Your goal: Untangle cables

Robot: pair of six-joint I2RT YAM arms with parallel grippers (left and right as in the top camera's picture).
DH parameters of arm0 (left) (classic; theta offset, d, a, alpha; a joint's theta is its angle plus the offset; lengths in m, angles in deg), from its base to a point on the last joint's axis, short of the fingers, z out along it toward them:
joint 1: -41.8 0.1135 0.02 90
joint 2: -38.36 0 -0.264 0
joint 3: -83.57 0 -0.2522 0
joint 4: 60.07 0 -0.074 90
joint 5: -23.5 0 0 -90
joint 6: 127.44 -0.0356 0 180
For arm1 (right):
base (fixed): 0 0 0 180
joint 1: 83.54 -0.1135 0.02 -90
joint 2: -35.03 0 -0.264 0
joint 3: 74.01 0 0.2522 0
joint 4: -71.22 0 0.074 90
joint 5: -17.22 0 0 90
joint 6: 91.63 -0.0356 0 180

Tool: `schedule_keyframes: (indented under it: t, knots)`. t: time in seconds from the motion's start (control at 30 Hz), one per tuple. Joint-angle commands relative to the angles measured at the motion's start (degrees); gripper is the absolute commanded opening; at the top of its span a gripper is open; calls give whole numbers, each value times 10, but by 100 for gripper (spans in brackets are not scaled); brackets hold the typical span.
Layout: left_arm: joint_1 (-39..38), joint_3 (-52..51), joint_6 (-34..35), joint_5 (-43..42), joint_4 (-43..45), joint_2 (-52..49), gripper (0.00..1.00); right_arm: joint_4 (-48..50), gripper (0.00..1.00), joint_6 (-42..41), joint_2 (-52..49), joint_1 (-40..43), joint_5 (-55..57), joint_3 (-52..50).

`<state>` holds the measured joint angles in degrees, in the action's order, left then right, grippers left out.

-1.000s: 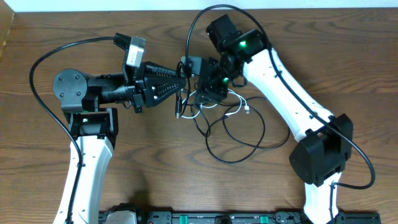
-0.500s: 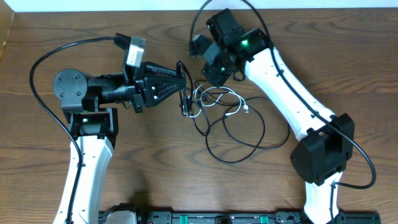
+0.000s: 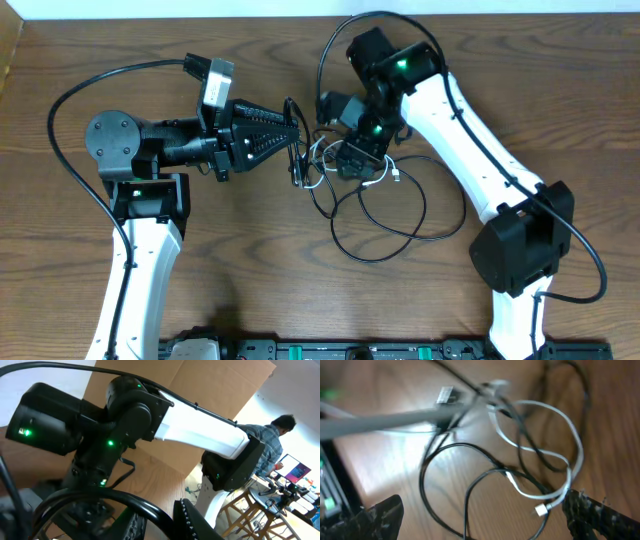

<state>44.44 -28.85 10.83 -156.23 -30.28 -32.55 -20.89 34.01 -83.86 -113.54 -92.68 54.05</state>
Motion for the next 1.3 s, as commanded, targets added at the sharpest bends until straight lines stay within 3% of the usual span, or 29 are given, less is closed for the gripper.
schedule_keyframes:
  t: [0.0, 0.37, 0.5, 0.73, 0.77, 0.87, 0.93, 1.07, 1.27]
  knots:
    - [2, 7, 5, -4, 3, 8, 23, 14, 99, 114, -3, -5, -39, 3]
    - [2, 7, 6, -4, 3, 8, 23, 175, 99, 55, -3, -5, -149, 3]
    - [2, 7, 5, -4, 3, 8, 23, 209, 86, 10, -3, -5, -171, 3]
    - [2, 7, 5, -4, 3, 8, 23, 240, 48, -66, -3, -5, -172, 3]
    - [2, 7, 5, -4, 3, 8, 23, 242, 38, -72, -3, -5, -171, 3]
    - [2, 7, 5, -4, 3, 8, 23, 249, 23, -102, -3, -6, -171, 3]
    - [2, 7, 5, -4, 3, 8, 23, 255, 2, -119, -3, -7, -171, 3]
    - [2, 7, 5, -4, 3, 8, 23, 263, 1, -181, -3, -6, -136, 3]
    - [2, 7, 6, -4, 3, 8, 23, 263, 1, -320, -3, 12, 70, 3]
